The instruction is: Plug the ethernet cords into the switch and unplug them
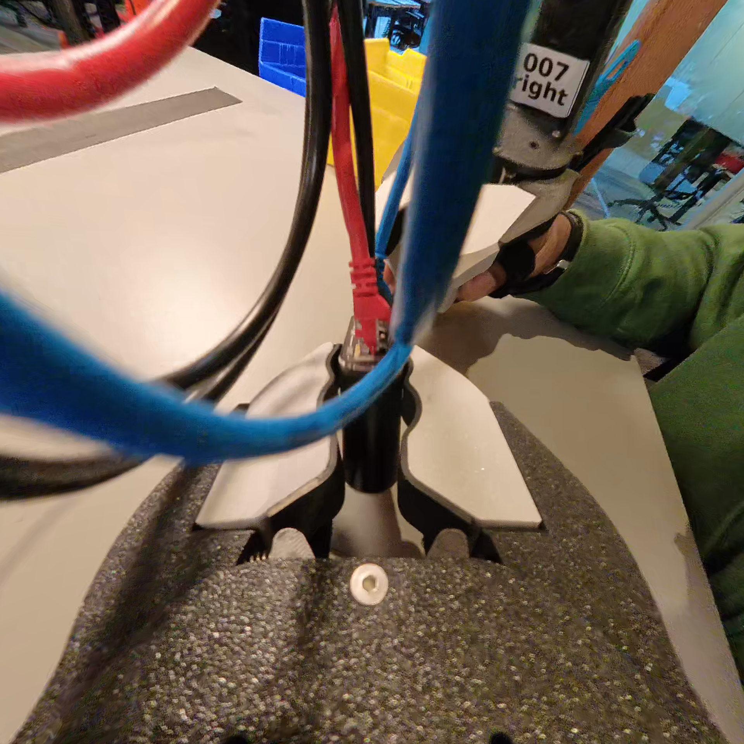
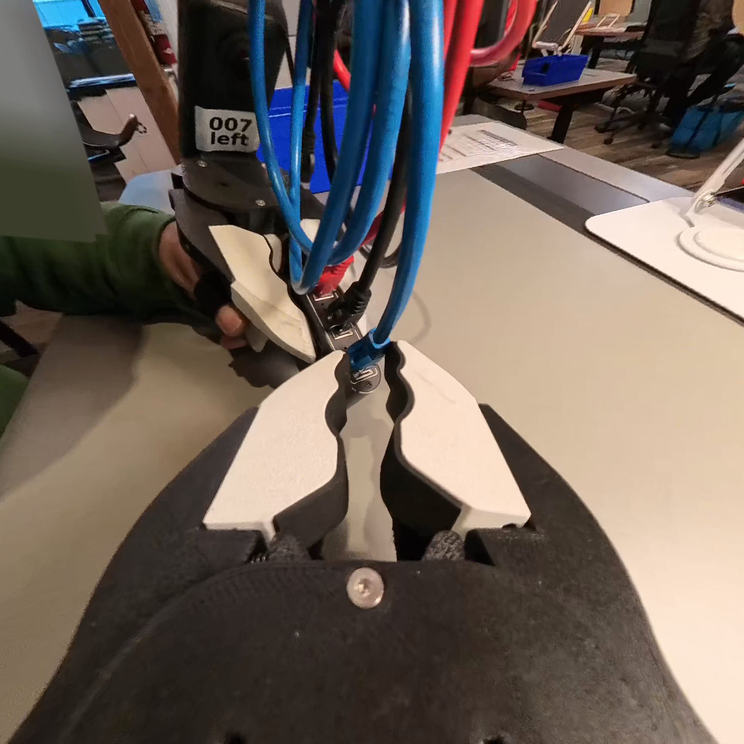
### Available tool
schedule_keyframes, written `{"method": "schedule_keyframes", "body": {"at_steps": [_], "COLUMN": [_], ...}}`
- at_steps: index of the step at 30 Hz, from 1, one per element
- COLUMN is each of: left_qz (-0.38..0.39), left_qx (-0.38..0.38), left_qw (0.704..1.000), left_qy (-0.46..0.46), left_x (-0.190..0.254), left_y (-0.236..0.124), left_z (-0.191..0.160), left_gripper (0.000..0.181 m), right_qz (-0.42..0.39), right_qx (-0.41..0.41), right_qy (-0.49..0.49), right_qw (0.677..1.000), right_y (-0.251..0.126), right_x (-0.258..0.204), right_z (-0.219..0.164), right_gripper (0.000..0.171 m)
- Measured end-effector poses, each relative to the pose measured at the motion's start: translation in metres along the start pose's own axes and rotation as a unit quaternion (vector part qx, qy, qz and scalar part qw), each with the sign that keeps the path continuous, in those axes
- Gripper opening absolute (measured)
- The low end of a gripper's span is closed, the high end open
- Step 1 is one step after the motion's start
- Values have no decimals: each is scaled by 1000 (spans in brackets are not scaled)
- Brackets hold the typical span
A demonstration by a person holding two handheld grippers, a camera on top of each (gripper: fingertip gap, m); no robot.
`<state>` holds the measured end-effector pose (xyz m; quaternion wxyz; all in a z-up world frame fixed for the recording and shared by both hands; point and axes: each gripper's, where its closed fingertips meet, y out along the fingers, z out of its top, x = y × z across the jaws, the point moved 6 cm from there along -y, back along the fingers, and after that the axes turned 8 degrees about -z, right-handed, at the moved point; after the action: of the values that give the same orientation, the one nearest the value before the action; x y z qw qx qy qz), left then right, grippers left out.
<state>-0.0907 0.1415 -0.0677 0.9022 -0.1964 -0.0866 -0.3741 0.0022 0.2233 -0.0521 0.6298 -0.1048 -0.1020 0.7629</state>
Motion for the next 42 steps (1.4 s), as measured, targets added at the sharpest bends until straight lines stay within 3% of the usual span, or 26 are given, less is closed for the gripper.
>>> {"method": "schedule_keyframes", "body": {"at_steps": [1,9,15,16,18,19,20,27,28,29,42], "left_qz": [8,-23,-64,-72,-83,-87,-89,-101,-100,-99,-95], "left_qx": [-4,-27,-17,-16,-15,-17,-18,-39,-43,-46,-78], "left_qw": [1000,999,995,994,992,991,991,991,992,992,991], "left_qy": [2,-4,-74,-82,-94,-98,-101,-75,-70,-67,-45], "left_x": [0,1,-3,-3,-3,-3,-3,5,6,7,11], "left_y": [1,1,-1,-1,-1,-1,-1,4,4,5,7], "left_z": [0,-4,-6,-6,-7,-7,-8,-9,-9,-10,-14], "left_gripper": [29,25,24,38,42,27,29,29,42,26,28], "right_qz": [15,35,64,65,64,65,66,83,86,88,107], "right_qx": [-3,-15,-29,-26,-27,-28,-30,-54,-57,-59,-74], "right_qy": [3,14,4,4,5,6,7,4,2,-1,-45], "right_qw": [1000,999,998,998,998,997,997,995,995,994,990], "right_y": [1,6,1,1,2,2,3,8,8,8,6], "right_x": [-3,-10,-12,-13,-14,-14,-14,-18,-19,-20,-25], "right_z": [-1,-3,-4,-3,-3,-4,-5,-13,-13,-14,-19], "right_gripper": [11,10,25,25,26,26,26,29,29,28,22]}}
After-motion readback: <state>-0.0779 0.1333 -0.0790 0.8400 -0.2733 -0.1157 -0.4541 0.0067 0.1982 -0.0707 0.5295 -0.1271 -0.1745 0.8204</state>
